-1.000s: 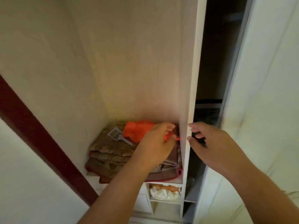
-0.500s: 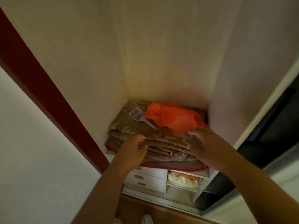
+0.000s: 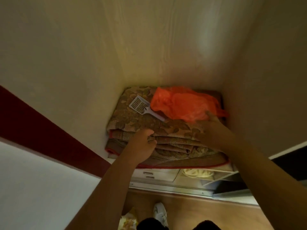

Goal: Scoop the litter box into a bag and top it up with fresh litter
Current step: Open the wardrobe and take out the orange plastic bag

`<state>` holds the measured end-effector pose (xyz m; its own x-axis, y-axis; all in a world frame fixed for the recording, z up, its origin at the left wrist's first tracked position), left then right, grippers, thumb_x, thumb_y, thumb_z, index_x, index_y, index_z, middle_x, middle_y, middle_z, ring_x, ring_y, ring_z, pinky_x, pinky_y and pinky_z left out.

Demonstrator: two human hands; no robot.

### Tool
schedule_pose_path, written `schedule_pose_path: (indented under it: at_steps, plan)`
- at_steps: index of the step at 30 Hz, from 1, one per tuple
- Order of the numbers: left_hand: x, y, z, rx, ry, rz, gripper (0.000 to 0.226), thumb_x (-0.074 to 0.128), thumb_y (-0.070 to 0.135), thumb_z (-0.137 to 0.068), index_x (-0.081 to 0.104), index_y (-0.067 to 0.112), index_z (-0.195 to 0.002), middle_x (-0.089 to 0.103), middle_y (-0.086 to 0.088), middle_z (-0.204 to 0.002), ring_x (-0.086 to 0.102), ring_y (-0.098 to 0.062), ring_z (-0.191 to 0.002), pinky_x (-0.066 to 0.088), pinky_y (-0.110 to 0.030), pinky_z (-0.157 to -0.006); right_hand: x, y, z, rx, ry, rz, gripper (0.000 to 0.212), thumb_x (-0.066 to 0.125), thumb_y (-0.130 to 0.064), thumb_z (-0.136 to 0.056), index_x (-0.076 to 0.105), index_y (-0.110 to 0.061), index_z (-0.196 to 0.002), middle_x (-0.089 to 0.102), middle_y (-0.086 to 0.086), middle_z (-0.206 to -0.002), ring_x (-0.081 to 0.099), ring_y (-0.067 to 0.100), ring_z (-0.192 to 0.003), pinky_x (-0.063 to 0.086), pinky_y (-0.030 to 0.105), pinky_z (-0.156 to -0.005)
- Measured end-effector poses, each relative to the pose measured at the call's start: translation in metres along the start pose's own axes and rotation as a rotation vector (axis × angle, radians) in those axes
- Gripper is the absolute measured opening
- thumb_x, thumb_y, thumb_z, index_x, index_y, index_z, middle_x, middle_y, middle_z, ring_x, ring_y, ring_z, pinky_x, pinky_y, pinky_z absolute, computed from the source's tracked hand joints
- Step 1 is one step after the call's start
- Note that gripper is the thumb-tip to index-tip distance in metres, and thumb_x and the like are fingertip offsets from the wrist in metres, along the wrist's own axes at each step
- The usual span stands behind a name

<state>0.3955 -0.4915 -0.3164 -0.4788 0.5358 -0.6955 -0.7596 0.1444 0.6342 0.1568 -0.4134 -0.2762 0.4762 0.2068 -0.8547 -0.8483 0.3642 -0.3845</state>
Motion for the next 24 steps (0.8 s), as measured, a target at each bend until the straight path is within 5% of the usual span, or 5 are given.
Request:
schedule_pose_path:
  at_steps: [6, 11, 16, 21, 24]
  plan:
    - [-0.006, 0.006, -0.033, 0.036, -0.031, 0.025, 0.049, 0.060, 0.033, -0.101, 0.051, 0.021, -0.147, 0.049, -0.003, -0.148, 0.053, -0.017, -0.128, 0.047, -0.034, -0.104, -0.001, 0.011, -0.054, 0.055, 0.013, -0.016, 0.062, 0.070, -0.029, -0.093, 0.048, -0.019, -0.149, -0.014, 0.005, -0.169, 0.023, 0.028, -0.152, 0.038, 0.028, -0.107]
    - [-0.011, 0.022, -0.048, 0.066, -0.021, 0.005, 0.046, 0.059, 0.034, -0.102, 0.053, 0.020, -0.145, 0.049, -0.001, -0.146, 0.052, -0.017, -0.132, 0.046, -0.039, -0.109, -0.004, 0.016, -0.084, 0.154, -0.106, 0.047, 0.036, 0.047, -0.028, -0.106, 0.063, -0.006, -0.130, 0.041, 0.035, -0.147, 0.012, 0.025, -0.155, 0.010, 0.037, -0.126]
    - [-0.019, 0.039, -0.051, 0.106, 0.002, 0.033, 0.040, 0.056, 0.031, -0.104, 0.056, 0.018, -0.142, 0.053, 0.002, -0.132, 0.053, -0.011, -0.120, 0.051, -0.039, -0.101, -0.006, 0.010, -0.113, 0.101, -0.150, 0.133, 0.040, 0.048, -0.035, -0.103, 0.066, -0.008, -0.127, 0.053, 0.025, -0.142, 0.033, 0.031, -0.146, 0.000, 0.045, -0.126]
    - [-0.022, 0.051, -0.052, 0.153, -0.010, 0.028, 0.042, 0.057, 0.033, -0.103, 0.054, 0.023, -0.143, 0.049, 0.003, -0.140, 0.049, -0.010, -0.127, 0.046, -0.031, -0.102, -0.006, 0.020, -0.131, 0.076, -0.083, -0.092, 0.014, 0.055, -0.032, -0.100, 0.058, -0.022, -0.109, 0.066, 0.013, -0.106, 0.063, 0.029, -0.103, 0.052, 0.042, -0.095]
    - [-0.025, 0.060, -0.053, 0.183, 0.003, 0.051, 0.039, 0.057, 0.033, -0.103, 0.056, 0.025, -0.140, 0.050, 0.007, -0.136, 0.050, -0.008, -0.125, 0.045, -0.028, -0.099, -0.010, 0.023, -0.128, 0.138, -0.062, -0.124, 0.034, 0.055, -0.038, -0.100, 0.065, -0.011, -0.117, 0.068, 0.013, -0.113, 0.064, 0.026, -0.100, 0.054, 0.039, -0.089]
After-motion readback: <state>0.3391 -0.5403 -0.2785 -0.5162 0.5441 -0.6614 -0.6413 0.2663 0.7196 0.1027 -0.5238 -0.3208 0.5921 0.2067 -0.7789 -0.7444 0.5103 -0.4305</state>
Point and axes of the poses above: each hand's wrist, its own z-axis away from the middle knuckle, its own x-axis out of the palm, y = z × x, the point moved 7 cm from there along -z, towards the middle knuckle
